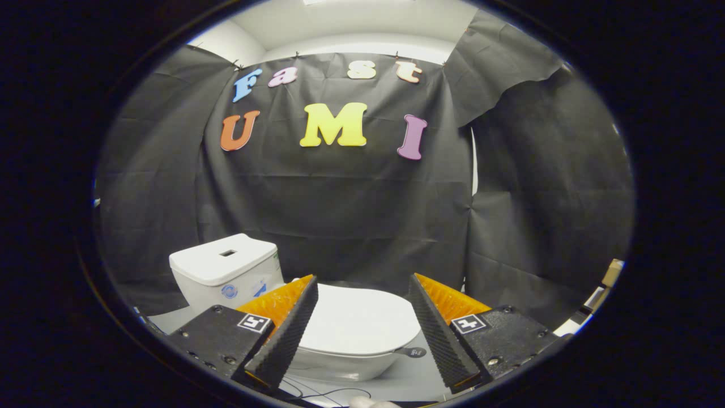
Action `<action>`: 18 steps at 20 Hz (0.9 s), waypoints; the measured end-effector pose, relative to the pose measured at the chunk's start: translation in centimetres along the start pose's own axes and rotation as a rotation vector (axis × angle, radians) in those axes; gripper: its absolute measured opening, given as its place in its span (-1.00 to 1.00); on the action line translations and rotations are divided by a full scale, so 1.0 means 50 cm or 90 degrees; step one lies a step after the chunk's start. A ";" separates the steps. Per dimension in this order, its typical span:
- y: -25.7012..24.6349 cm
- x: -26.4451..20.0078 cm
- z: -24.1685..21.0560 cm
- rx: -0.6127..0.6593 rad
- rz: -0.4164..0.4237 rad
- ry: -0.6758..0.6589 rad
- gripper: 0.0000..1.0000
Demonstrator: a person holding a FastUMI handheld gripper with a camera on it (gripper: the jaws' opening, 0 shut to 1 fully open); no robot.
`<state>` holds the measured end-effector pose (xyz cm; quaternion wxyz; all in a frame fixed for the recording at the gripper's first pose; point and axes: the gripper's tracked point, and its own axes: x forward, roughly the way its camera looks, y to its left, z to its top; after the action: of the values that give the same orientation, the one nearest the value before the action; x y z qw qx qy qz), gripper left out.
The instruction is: Open the toilet lid.
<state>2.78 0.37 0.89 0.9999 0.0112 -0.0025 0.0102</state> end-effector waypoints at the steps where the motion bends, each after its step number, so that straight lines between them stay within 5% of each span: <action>1: -0.007 0.011 0.007 0.002 -0.001 -0.002 1.00; 8: -0.056 0.104 0.042 0.100 0.036 -0.007 1.00; 18: -0.170 0.218 -0.120 0.257 0.019 0.100 1.00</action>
<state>13.88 -7.76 -5.22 0.9742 0.2107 0.0772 0.0258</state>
